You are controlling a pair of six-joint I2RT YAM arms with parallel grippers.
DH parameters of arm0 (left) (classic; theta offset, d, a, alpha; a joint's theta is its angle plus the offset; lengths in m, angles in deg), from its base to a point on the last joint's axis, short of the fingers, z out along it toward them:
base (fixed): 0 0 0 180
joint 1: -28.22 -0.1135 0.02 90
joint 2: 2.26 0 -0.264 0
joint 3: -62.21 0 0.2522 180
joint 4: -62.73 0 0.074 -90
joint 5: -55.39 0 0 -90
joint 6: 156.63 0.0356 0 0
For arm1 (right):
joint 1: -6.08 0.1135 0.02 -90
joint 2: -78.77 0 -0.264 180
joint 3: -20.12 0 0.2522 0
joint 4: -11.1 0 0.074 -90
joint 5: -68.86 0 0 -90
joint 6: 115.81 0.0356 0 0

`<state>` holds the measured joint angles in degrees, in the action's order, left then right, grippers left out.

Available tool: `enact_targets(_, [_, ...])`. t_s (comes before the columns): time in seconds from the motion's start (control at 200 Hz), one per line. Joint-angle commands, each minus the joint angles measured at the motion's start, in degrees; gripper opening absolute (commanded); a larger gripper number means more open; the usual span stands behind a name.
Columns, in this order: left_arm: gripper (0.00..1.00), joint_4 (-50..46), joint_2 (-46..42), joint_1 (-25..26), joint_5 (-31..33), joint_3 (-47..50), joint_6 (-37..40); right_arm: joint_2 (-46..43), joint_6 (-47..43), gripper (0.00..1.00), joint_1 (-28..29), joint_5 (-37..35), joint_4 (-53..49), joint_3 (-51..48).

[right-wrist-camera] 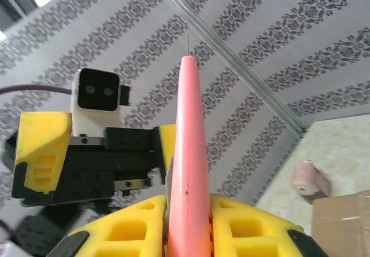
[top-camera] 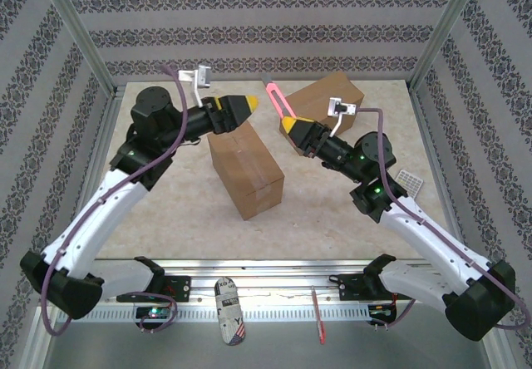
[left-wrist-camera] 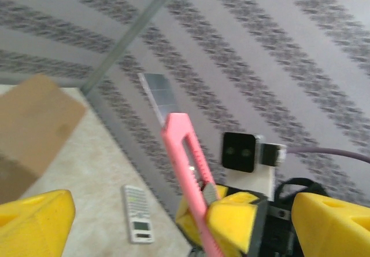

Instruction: Unpack the express box

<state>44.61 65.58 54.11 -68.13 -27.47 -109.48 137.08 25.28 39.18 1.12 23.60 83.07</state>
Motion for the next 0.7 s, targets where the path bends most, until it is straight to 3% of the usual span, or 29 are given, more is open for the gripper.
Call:
enact_targets(0.0, [0.88,-24.03,-1.56,-1.74,12.32,-3.59,6.34,-0.68,-8.90,0.00,1.88,-4.20,-11.36,4.54])
enact_targets(0.12, [0.76,-36.91,-1.05,-3.14,21.23,-4.78,5.22,0.81,-14.11,0.00,3.70,-8.22,-20.08,8.47])
enact_targets(0.225, [0.73,-40.27,-0.94,-5.21,22.63,-2.20,3.15,2.49,-17.40,0.00,5.14,-11.48,-25.38,11.49])
enact_targets(0.445, [0.67,-33.83,2.61,-8.90,15.45,5.83,-1.21,7.78,-24.79,0.00,9.14,-21.41,-37.57,19.21])
enact_targets(0.695, [0.65,-25.72,7.03,-9.19,13.22,10.83,-4.24,14.71,-32.24,0.00,13.99,-31.31,-45.39,26.52])
